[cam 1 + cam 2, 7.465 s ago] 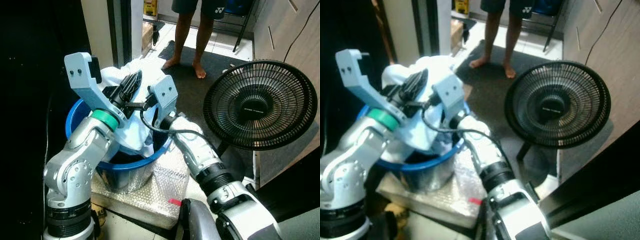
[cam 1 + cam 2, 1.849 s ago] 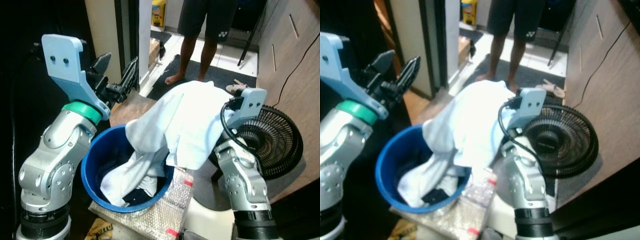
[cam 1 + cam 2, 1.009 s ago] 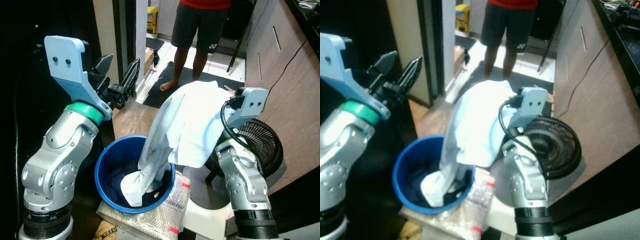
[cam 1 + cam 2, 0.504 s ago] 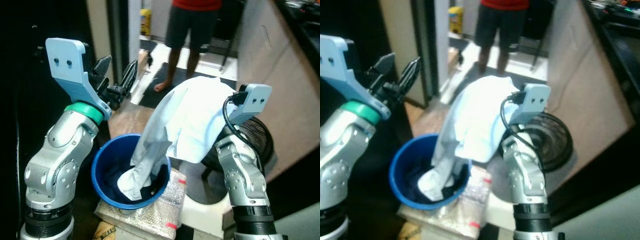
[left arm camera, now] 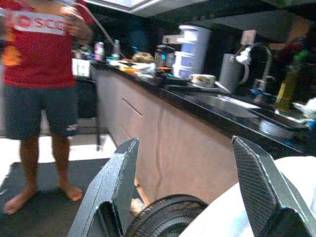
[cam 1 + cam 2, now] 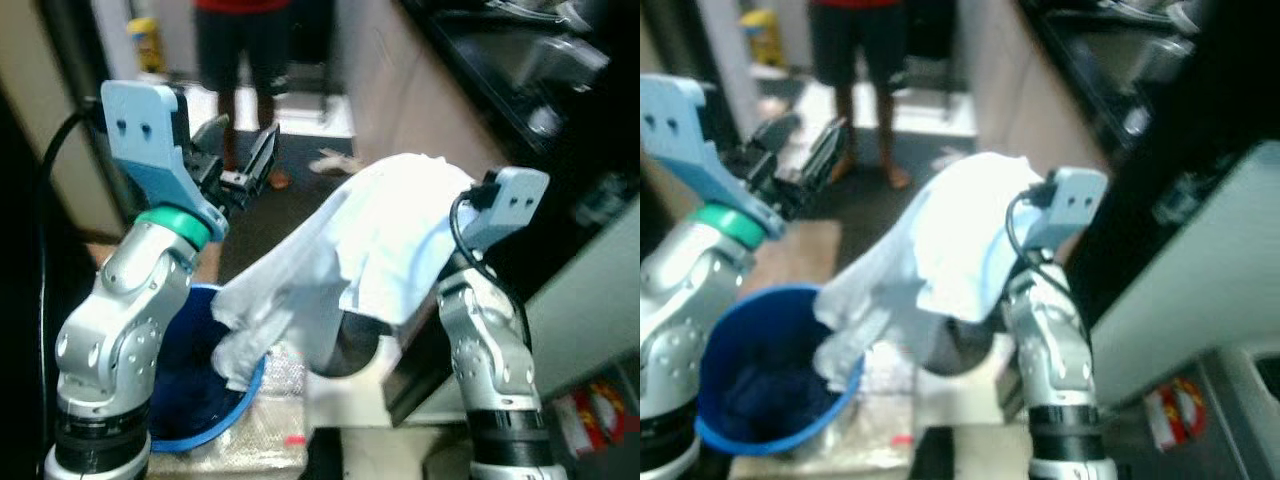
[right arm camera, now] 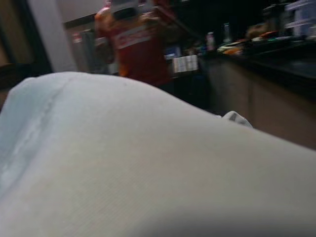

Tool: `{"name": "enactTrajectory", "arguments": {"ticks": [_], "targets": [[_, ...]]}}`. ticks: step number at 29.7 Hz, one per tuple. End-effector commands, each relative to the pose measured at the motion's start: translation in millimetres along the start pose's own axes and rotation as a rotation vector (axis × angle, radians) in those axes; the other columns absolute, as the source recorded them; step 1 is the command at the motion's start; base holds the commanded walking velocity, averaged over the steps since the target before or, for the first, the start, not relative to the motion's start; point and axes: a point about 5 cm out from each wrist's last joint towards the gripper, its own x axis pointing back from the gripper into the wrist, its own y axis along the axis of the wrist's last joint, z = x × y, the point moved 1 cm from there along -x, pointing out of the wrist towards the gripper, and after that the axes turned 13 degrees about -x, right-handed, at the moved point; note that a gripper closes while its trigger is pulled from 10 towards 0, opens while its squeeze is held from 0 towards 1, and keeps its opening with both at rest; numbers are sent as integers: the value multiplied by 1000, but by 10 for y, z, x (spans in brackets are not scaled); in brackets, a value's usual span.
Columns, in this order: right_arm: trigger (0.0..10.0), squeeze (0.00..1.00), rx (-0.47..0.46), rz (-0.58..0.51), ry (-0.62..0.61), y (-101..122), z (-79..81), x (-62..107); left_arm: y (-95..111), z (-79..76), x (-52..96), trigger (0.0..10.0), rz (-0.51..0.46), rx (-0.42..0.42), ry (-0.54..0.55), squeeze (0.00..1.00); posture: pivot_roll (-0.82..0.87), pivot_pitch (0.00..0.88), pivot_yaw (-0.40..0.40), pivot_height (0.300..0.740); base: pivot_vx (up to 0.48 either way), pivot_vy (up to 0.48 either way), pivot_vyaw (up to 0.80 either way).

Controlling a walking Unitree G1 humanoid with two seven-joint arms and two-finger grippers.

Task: Clothes washing

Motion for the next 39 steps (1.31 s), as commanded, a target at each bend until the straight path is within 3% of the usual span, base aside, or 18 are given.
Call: {"name": "enactTrajectory", "arguments": {"ticks": [1, 33, 37, 39], "targets": [[10000, 0, -1, -43, 4, 73, 16, -18, -17, -6, 7, 10000, 3, -7, -3, 0, 99, 93, -22, 724, 0, 0, -800], [10000, 0, -10, -76, -20, 122, -3, -31, -16, -6, 2, 10000, 9, -10, -6, 0, 103, 98, -13, 724, 0, 0, -800], [10000, 0, -14, -111, -5, 213, 56, -68, -17, -5, 0, 10000, 10, -17, -6, 0, 103, 98, -10, 724, 0, 0, -800], [10000, 0, -23, -169, 24, 359, 155, -141, -22, -4, -2, 10000, 14, -23, -4, 0, 103, 97, -9, 724, 0, 0, -800]]}}
